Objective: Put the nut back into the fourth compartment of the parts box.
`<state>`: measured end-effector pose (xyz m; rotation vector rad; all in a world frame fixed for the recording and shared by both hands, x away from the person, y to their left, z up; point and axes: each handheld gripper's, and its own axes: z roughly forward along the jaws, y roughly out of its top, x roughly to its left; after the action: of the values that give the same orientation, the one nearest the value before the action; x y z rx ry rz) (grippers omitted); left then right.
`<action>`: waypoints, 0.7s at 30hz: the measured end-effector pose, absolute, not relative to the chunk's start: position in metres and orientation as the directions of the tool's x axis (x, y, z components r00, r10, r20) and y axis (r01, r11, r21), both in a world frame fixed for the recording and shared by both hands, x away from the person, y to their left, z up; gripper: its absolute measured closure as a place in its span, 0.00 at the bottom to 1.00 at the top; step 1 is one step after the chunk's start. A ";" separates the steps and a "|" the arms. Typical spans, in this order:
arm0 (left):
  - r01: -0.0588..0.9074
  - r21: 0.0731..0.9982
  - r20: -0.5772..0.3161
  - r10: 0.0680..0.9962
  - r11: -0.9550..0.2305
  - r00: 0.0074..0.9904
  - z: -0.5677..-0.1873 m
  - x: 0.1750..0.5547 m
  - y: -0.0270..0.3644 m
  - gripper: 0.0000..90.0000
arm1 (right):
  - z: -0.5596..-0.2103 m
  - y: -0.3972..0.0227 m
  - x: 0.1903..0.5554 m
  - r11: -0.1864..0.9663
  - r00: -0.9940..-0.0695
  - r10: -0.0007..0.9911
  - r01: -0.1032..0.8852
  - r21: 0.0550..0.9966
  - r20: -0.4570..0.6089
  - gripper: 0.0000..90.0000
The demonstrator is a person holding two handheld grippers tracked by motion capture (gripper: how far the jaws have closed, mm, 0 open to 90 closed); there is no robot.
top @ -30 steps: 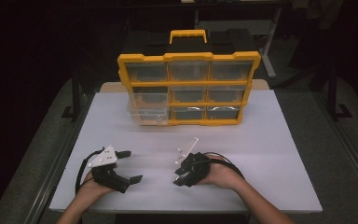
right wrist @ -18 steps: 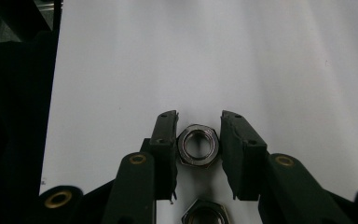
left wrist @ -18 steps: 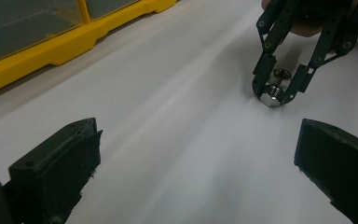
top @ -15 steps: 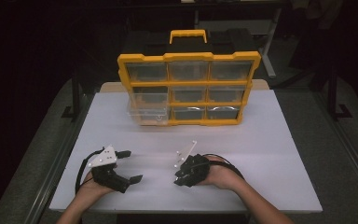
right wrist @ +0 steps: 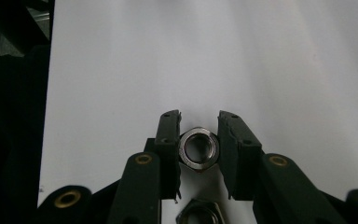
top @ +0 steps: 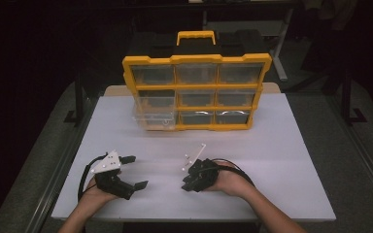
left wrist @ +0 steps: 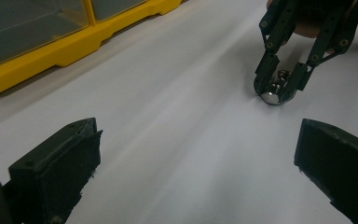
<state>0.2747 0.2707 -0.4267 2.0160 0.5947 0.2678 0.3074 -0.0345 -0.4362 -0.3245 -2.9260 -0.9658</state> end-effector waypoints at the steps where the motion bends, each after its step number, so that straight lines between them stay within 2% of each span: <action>1: 0.298 0.866 -0.056 0.514 -0.402 0.856 -0.427 0.275 0.271 0.00 | -0.436 -0.035 0.308 0.779 -0.976 0.188 0.216 0.588 0.109 0.77; 14: 0.282 0.878 -0.052 0.508 -0.388 0.860 -0.426 0.277 0.274 0.00 | -0.420 -0.041 0.318 0.751 -0.961 0.261 0.261 0.606 0.091 0.77; 21: 0.286 0.881 -0.062 0.509 -0.376 0.859 -0.427 0.276 0.271 0.00 | -0.404 -0.048 0.327 0.714 -0.944 0.307 0.311 0.627 0.119 0.77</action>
<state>0.2756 0.2712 -0.4266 1.9846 0.5838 0.2663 0.3274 -0.0485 -0.4038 -0.5233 -2.9024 -1.0629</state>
